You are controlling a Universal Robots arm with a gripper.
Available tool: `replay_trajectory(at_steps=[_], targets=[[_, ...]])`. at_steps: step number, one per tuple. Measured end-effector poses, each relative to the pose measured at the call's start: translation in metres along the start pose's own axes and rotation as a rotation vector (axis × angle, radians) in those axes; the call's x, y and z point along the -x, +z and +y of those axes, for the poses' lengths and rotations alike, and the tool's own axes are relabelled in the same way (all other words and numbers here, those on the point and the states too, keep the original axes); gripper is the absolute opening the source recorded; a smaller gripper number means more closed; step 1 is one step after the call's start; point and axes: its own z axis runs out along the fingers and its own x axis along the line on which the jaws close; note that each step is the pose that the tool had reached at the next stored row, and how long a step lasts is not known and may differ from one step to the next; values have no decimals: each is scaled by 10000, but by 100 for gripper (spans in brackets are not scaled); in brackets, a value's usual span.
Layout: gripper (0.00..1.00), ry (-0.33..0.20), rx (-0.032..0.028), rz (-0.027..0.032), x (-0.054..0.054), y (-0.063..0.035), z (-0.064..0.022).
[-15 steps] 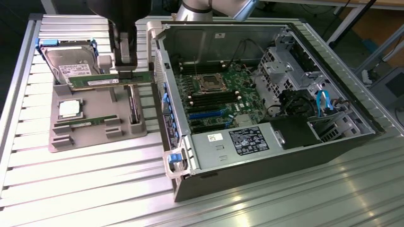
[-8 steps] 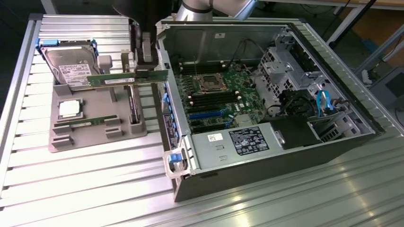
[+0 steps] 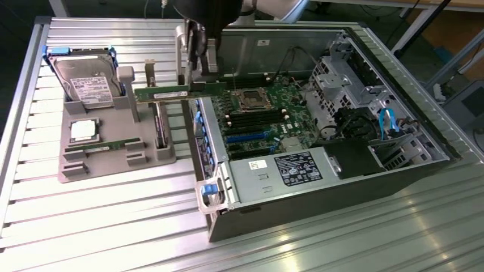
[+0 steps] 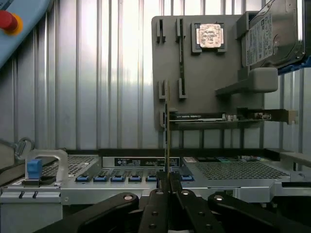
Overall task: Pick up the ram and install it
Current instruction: 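Pick up the ram and move it above insertion slot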
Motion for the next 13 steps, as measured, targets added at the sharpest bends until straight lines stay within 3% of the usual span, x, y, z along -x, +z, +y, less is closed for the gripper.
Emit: replay_trajectory(at_steps=[3,4,13], targets=[[12,-7,3,0,-1,-9,-212],[12,-13,6,1,-2,-14,-319],[12,-123,27,5,-6,-34,-773]])
